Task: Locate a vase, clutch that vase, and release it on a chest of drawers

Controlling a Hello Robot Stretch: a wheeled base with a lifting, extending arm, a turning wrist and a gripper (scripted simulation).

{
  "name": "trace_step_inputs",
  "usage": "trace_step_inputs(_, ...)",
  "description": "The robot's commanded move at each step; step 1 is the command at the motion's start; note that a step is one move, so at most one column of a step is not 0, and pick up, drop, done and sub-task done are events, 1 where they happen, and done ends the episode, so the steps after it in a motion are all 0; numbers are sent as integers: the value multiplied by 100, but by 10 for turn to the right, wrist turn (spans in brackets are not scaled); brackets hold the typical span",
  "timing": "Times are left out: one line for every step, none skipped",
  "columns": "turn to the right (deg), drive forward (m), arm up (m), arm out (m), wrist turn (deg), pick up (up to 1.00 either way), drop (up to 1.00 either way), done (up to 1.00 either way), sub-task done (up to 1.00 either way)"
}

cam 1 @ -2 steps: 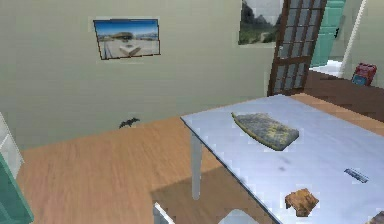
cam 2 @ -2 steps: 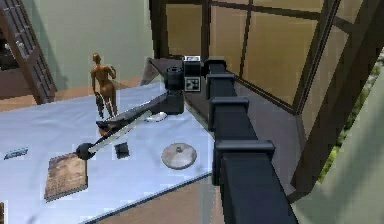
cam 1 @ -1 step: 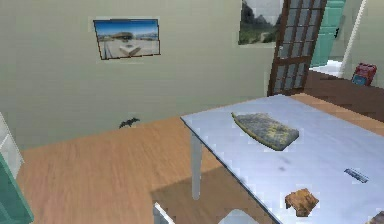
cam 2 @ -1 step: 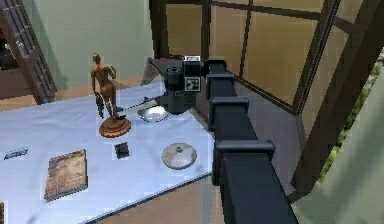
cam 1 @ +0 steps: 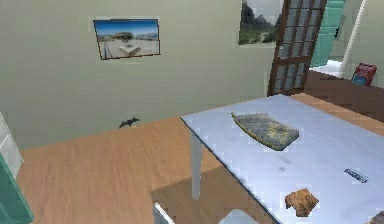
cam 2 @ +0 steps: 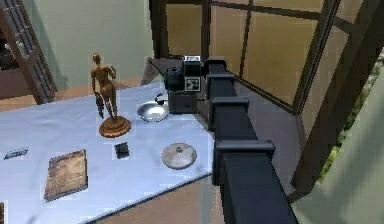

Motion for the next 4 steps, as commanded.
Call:
trace_step_inputs(0, 0, -30, 0, 0, 0, 0, 0, 0)
trace_step_inputs(0, 0, 0, 0, 0, 100, 0, 0, 0)
trace_step_inputs(0, 0, 10, 0, 0, 0, 0, 0, 0)
trace_step_inputs(0, 0, 20, 0, 0, 0, 0, 0, 0)
